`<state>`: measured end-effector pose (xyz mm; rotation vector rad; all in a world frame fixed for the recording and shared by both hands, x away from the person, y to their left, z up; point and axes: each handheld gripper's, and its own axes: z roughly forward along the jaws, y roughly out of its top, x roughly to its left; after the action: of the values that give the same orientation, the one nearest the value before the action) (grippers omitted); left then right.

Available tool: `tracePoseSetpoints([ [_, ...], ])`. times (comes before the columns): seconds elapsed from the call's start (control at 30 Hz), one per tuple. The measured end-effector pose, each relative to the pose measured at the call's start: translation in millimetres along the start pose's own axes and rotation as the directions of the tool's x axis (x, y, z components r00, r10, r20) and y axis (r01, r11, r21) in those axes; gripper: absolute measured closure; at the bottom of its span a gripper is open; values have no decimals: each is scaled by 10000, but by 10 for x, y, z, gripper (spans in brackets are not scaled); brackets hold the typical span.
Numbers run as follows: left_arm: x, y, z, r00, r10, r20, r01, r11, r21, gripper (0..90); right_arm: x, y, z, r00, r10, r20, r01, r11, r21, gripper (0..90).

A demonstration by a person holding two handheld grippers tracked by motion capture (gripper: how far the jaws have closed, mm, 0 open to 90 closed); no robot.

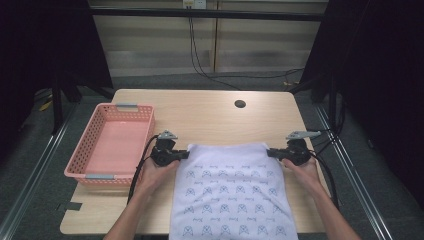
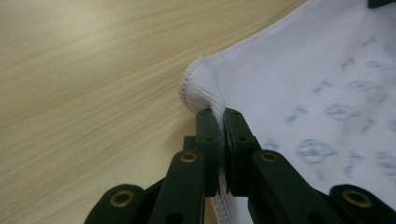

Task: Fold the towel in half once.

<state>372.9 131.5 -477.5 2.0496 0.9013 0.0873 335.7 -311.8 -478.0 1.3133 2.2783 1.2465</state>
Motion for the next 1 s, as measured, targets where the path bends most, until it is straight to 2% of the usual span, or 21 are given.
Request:
tracePoseSetpoints([
  [0.07,-46,62,-102,9993,158,338,-147,9994,-323,865,-1,61,-134,9998,101,-181,-109,9988,-470,875],
  [0.13,-64,128,-179,9989,230,418,-203,9977,-639,866,7,131,-246,9994,12,-350,-41,9964,-849,875],
  [0.2,-49,214,-253,9980,140,614,-78,9950,-993,865,12,186,-306,9986,98,-516,-158,9930,-1174,875],
  [0.37,13,513,-432,9990,365,251,-326,9892,-1432,866,-31,441,-422,9990,72,-447,-153,9830,-1831,876],
  [0.47,99,712,-543,9996,273,93,-252,9835,-1789,867,-98,655,-480,9992,86,-393,-169,9766,-2144,877],
  [0.63,119,908,-604,9983,577,-34,-573,9788,-1966,868,-167,896,-515,9999,11,-117,-36,9767,-2147,877],
  [0.77,151,1053,-625,9983,561,-154,-581,9738,-2201,868,-213,1085,-525,10000,49,46,-37,9739,-2269,878],
  [0.8,159,1101,-646,9977,650,-191,-677,9707,-2305,869,-219,1141,-529,9999,40,142,-7,9744,-2247,878],
  [0.87,167,1206,-711,9981,612,26,-582,9604,-2726,868,-226,1285,-544,9991,-55,420,148,9743,-2247,878],
  [0.9,156,1263,-743,9984,557,96,-502,9521,-3018,868,-228,1332,-553,9990,-33,457,138,9729,-2307,878],
  [0.97,114,1358,-762,9955,891,-315,-944,9541,-2843,869,-236,1450,-581,9989,0,473,119,9678,-2513,878],
  [1.0,110,1392,-774,9949,971,-280,-1010,9517,-2899,869,-246,1519,-596,9986,-3,525,137,9666,-2561,879],
])
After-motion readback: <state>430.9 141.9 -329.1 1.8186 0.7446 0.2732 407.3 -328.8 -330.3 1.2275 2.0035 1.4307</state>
